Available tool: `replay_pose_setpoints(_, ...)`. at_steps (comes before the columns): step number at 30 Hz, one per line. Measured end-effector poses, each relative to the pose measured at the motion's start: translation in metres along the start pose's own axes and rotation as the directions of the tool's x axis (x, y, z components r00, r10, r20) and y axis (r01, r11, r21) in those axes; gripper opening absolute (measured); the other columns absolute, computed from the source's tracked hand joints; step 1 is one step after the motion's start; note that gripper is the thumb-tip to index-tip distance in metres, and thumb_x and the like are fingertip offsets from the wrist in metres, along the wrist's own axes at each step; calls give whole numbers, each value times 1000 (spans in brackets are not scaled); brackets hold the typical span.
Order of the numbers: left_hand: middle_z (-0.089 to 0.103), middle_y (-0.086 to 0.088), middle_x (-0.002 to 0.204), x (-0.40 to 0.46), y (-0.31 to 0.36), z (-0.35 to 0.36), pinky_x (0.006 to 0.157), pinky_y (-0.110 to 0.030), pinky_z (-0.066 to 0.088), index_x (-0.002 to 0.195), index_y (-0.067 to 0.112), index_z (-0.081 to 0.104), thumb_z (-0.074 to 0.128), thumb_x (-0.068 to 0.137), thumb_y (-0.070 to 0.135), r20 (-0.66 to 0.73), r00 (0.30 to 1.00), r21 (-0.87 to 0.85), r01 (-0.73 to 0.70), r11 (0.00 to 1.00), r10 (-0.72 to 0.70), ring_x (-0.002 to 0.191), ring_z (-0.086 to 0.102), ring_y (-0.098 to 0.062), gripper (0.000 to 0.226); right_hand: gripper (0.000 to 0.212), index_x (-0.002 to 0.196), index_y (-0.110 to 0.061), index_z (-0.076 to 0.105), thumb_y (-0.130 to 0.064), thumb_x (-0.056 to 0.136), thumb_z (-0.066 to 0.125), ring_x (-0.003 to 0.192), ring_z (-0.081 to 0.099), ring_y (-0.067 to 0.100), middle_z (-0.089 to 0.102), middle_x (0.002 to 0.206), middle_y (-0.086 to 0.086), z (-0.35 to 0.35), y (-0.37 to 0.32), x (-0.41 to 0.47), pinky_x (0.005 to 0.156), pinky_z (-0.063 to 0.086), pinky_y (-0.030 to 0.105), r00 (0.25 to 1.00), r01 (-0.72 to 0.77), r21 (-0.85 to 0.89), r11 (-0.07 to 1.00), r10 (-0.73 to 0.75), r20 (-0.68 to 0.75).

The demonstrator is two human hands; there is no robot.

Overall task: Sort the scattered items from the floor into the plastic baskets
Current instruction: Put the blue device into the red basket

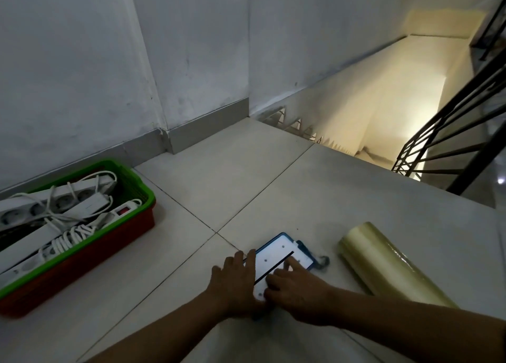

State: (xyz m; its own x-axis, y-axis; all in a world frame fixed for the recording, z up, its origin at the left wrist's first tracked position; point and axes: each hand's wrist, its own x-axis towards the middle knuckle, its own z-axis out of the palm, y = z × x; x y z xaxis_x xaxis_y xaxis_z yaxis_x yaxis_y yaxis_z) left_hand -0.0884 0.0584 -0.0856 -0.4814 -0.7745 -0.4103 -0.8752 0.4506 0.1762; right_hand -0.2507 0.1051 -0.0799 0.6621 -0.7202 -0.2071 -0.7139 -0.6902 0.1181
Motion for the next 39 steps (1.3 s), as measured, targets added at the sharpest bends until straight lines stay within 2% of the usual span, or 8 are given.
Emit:
replay_pose_setpoints(4,-3,-13,158,-4,-6,41,115,-52,17,148,26,-10,58,70,68,-7,1000,27,19,999,-18,144,5,-35,111,34,122,-9,50,-16,90,58,107,53,33,56,116,20,0,-9,10,99,33,51,999,22,89,996,-25,36)
replay_pose_setpoints(8,21,-5,150,-6,-22,35,107,-39,38,144,25,6,68,62,64,-94,995,-165,-58,985,42,132,29,-24,110,58,140,-20,30,-37,90,54,128,34,32,33,140,17,4,14,1,107,24,47,973,-213,119,970,199,118)
replay_pose_setpoints(12,44,4,121,-15,-35,-1,69,-14,52,121,28,28,78,63,49,-2,999,-669,-37,742,48,102,50,-10,80,63,139,-27,28,-43,86,58,129,34,23,29,145,6,-5,40,-10,110,25,47,966,-255,137,957,246,81)
replay_pose_setpoints(19,55,-14,125,-66,-89,-51,88,-35,43,119,23,52,70,53,55,242,963,-923,191,334,118,107,53,-28,76,55,121,-33,45,-54,77,67,90,55,6,62,110,-6,-76,40,16,85,51,28,978,-201,415,887,207,32)
replay_pose_setpoints(23,69,-10,115,-104,-134,-75,90,-40,52,115,27,65,69,66,51,72,997,-995,71,75,12,106,64,-26,55,63,128,-30,46,-56,76,68,87,61,8,65,110,-4,-132,29,51,77,51,20,989,-142,469,872,142,37)
replay_pose_setpoints(26,71,5,114,-140,-163,-87,85,-36,56,115,37,62,75,63,55,-133,983,-979,-111,174,-124,105,66,-15,56,69,136,-27,42,-56,78,66,92,57,6,61,119,-4,-165,9,84,77,46,15,994,-105,468,877,103,30)
replay_pose_setpoints(33,74,2,94,-217,-228,-85,75,-36,58,88,27,70,64,49,75,-294,676,-951,-276,138,-676,88,70,-18,61,70,137,-36,43,-67,76,57,72,51,-6,60,112,-11,-224,-79,171,66,39,9,991,10,334,943,36,-131)
replay_pose_setpoints(39,75,-9,96,-280,-305,-63,68,-39,60,99,13,70,70,63,60,-175,448,-889,-454,-54,-877,84,73,-25,59,79,147,-33,19,-68,81,45,135,33,29,39,145,11,-241,-177,243,111,25,47,939,72,-34,997,-79,-334)
